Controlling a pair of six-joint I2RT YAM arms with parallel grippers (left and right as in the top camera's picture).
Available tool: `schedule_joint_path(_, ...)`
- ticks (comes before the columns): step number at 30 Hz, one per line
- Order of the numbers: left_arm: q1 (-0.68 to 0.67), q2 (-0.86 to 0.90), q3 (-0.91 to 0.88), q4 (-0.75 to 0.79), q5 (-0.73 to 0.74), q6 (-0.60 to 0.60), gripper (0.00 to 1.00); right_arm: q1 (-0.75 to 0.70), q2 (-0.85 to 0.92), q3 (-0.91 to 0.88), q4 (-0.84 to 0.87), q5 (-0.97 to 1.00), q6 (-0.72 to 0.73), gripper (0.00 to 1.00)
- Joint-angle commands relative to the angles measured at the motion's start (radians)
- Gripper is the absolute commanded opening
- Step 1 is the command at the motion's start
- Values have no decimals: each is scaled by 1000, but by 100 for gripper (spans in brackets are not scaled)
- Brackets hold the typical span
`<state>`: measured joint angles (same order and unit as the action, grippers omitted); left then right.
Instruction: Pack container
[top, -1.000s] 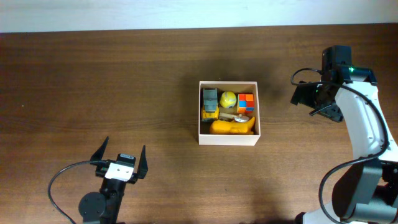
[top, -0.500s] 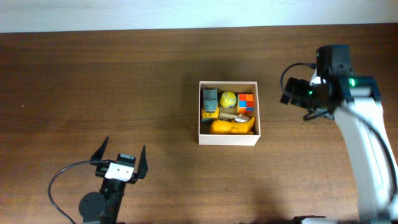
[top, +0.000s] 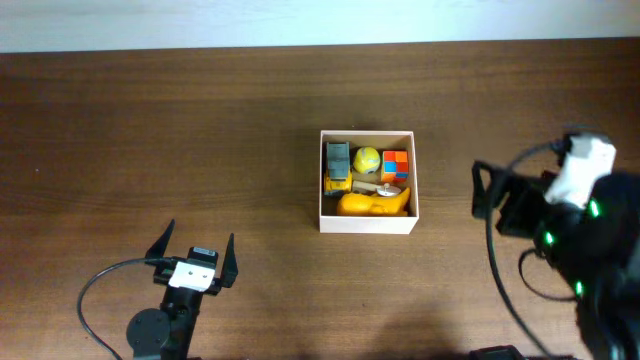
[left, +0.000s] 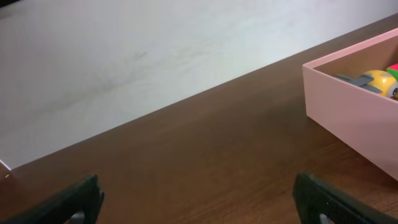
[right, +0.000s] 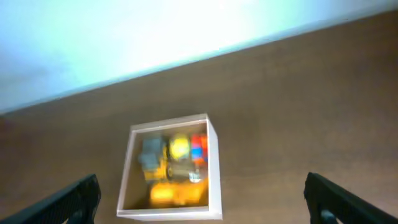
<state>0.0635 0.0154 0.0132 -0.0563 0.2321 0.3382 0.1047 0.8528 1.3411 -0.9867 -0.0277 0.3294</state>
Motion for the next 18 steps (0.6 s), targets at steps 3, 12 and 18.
schedule_joint_path(3,5,-10,-5,-5,0,15,99,6,-172,-271,251,-45,-162,99)
schedule_joint_path(12,5,-10,-5,-5,0,15,99,6,-453,-848,791,-97,-252,99)
schedule_joint_path(18,5,-10,-5,-5,0,15,99,6,-627,-1089,894,-101,-252,99)
